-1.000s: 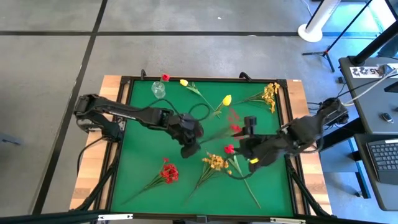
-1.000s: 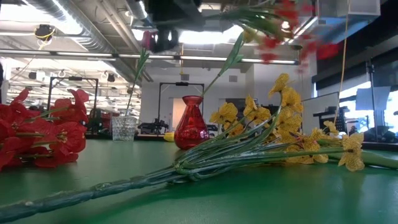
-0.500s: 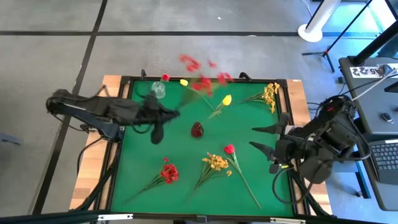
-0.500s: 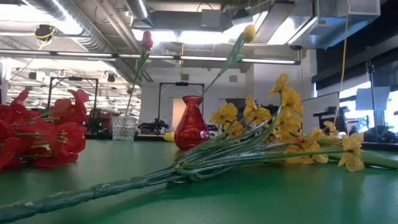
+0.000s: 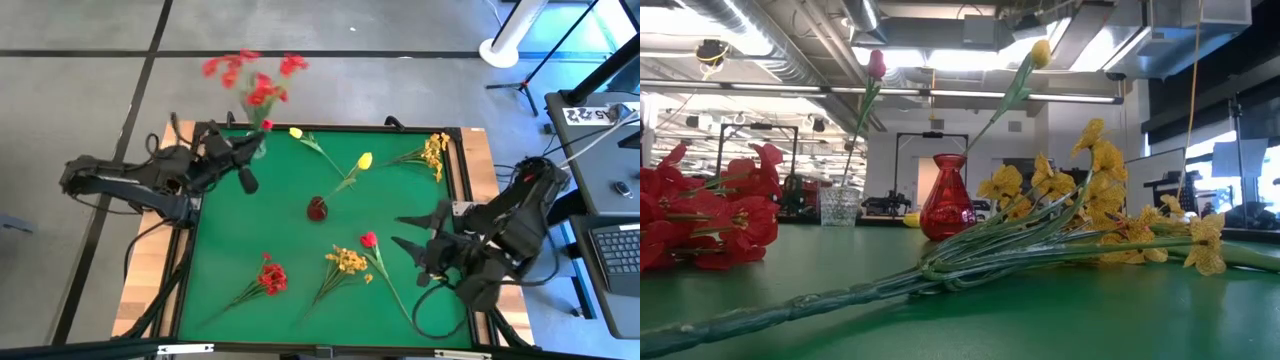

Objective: Sort flowers into vase by color
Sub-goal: Put the right red flowers into the transparent flower vase

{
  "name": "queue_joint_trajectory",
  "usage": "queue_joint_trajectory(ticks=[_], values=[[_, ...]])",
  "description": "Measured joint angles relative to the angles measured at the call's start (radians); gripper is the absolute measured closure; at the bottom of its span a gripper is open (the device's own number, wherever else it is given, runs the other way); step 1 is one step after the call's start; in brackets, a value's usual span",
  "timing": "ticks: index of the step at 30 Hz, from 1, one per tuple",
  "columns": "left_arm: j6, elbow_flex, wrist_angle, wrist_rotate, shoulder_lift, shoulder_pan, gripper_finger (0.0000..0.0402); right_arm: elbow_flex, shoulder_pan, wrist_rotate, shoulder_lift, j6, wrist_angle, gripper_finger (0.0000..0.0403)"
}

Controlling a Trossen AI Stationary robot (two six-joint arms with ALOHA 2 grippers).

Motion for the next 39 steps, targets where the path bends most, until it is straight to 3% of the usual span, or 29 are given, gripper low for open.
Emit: queue_joint_trajectory(ticks=[3, 11, 16, 19, 28, 34, 39], values=[[0.033, -0.081, 0.106, 0.053, -0.078, 0.068, 0.0397, -0.09, -0.003, -0.046, -0.043, 0.008, 0.089, 0.0194], [-0.032, -0.215, 0.119, 0.153, -0.184, 0.258, 0.0397, -0.355, -0.014, -0.161, -0.239, -0.062, 0.452, 0.0194], [-0.101, -0.299, 0.129, 0.228, -0.173, 0.397, 0.0397, -0.573, -0.108, -0.473, -0.384, -0.207, 0.795, 0.0194], [-0.135, -0.359, 0.194, 0.284, -0.163, 0.485, 0.0397, -0.671, -0.178, -0.57, -0.45, -0.258, 0.899, 0.0194], [-0.25, -0.478, 0.335, 0.475, -0.127, 0.75, 0.0397, -0.818, -0.309, -0.506, -0.618, -0.261, 0.884, 0.0194], [-0.283, -0.482, 0.345, 0.666, -0.018, 0.893, 0.0397, -0.864, -0.385, -0.452, -0.718, -0.264, 0.838, 0.0194], [-0.285, -0.482, 0.377, 0.721, 0.094, 0.989, 0.0397, -0.928, -0.461, -0.362, -0.77, -0.255, 0.826, 0.0194]])
